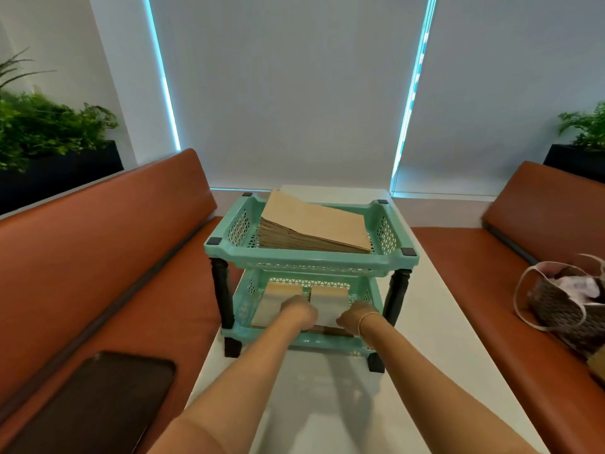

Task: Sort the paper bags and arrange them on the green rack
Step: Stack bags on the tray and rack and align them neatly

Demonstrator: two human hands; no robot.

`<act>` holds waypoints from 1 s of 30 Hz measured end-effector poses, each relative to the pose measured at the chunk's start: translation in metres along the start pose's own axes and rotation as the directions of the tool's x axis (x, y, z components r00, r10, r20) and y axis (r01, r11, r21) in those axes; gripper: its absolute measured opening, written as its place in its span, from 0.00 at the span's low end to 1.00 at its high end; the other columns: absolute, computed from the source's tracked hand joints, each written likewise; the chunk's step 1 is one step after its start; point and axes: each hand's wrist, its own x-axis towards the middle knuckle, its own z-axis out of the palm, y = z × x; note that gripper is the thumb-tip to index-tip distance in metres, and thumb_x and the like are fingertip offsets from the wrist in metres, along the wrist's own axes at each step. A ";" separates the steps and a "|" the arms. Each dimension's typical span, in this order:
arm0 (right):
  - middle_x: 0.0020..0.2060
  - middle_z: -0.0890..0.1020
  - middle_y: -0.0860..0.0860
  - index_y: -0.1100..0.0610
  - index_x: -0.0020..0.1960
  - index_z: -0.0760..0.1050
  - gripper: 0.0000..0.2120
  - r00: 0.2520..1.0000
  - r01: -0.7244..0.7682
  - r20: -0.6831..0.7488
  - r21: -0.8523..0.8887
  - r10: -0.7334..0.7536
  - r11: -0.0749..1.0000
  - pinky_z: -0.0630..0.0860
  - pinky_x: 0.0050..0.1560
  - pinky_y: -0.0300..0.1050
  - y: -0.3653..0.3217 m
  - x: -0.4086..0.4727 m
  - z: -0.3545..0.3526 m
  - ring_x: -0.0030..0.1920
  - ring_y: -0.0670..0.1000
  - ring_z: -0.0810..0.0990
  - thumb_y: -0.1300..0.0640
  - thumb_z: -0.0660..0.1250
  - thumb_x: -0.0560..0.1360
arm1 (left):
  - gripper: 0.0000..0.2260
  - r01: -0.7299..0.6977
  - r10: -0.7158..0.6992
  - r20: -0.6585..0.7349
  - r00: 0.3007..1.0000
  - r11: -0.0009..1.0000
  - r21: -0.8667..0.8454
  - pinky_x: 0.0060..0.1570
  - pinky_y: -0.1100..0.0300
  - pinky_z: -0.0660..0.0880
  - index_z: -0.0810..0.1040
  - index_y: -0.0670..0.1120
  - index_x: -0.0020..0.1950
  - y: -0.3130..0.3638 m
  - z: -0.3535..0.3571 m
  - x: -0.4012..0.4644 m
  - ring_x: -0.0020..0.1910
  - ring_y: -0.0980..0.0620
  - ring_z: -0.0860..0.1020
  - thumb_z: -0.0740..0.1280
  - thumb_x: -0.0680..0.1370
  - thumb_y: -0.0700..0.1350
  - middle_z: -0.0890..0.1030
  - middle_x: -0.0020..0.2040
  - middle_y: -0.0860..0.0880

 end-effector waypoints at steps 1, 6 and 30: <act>0.62 0.75 0.58 0.63 0.64 0.70 0.16 1.000 -0.014 -0.011 0.029 0.014 0.999 0.71 0.57 0.43 0.002 0.007 0.003 0.58 0.55 0.75 0.59 0.58 0.79 | 0.15 0.013 -0.013 -0.004 1.000 1.000 -0.006 0.55 0.58 0.74 0.71 0.38 0.65 0.002 0.005 0.005 0.58 0.45 0.77 0.56 0.81 0.43 0.77 0.61 0.42; 0.61 0.75 0.59 0.65 0.63 0.71 0.16 0.999 -0.033 -0.020 0.093 0.035 0.995 0.72 0.56 0.43 0.011 0.035 0.010 0.60 0.57 0.75 0.61 0.57 0.78 | 0.15 0.051 -0.052 -0.046 0.998 0.998 -0.022 0.56 0.60 0.73 0.72 0.37 0.64 0.013 0.022 0.021 0.60 0.45 0.76 0.58 0.80 0.41 0.76 0.63 0.41; 0.68 0.70 0.58 0.64 0.67 0.68 0.18 0.959 0.259 -0.070 -0.162 -0.273 0.952 0.63 0.68 0.44 -0.043 0.039 0.003 0.69 0.54 0.68 0.57 0.52 0.81 | 0.08 0.117 -0.113 -0.246 0.963 0.993 0.004 0.51 0.60 0.71 0.72 0.38 0.54 -0.023 -0.033 0.049 0.60 0.44 0.75 0.55 0.80 0.38 0.76 0.61 0.39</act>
